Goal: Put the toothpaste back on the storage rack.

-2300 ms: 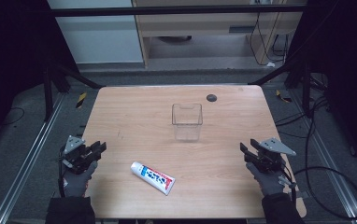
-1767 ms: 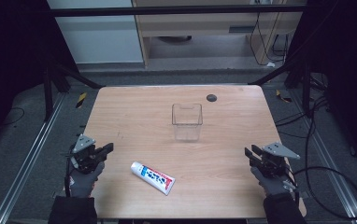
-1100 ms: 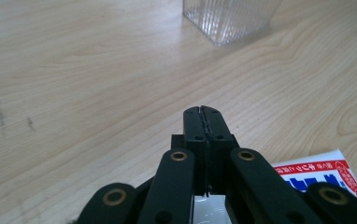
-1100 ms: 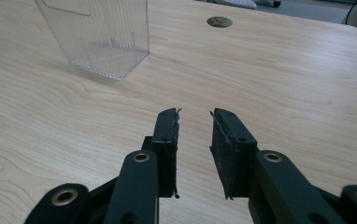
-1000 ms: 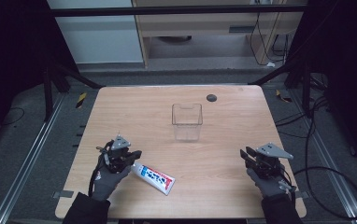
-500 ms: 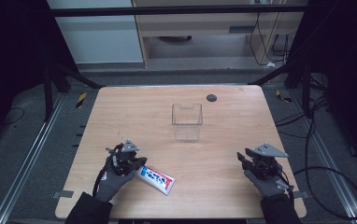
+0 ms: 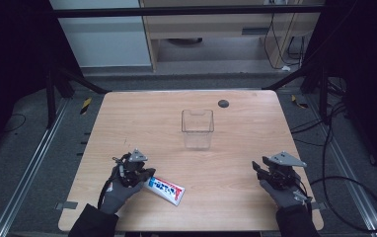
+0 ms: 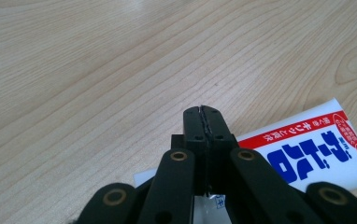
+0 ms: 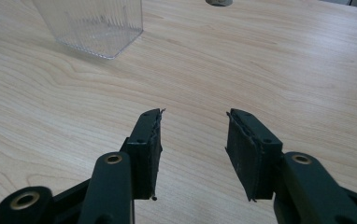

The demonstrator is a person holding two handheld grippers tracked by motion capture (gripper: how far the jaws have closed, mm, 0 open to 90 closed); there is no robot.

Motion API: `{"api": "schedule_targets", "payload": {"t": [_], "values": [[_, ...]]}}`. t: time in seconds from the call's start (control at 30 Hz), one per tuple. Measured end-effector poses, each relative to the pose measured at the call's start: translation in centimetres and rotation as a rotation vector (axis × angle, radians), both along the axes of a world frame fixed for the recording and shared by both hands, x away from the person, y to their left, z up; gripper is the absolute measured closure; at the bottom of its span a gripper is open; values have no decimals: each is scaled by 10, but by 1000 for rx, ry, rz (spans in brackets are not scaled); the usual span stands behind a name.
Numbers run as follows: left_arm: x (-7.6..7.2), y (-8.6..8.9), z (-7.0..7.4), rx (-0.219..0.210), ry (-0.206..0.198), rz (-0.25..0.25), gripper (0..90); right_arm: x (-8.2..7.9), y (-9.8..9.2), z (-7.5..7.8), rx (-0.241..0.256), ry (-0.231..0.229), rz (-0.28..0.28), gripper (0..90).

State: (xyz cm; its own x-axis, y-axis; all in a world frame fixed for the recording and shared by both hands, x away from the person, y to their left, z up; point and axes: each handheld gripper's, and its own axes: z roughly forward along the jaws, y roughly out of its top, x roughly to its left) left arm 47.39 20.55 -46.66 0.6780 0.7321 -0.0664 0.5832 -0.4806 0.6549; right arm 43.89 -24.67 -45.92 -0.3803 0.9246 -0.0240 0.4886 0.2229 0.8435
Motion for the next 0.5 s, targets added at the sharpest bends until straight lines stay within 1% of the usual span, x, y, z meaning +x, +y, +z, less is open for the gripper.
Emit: {"api": "schedule_targets", "payload": {"t": [0.5], "values": [[-9,7,1,15,3,-2,896,0,-6,-1,-3,1,-22,501]]}}
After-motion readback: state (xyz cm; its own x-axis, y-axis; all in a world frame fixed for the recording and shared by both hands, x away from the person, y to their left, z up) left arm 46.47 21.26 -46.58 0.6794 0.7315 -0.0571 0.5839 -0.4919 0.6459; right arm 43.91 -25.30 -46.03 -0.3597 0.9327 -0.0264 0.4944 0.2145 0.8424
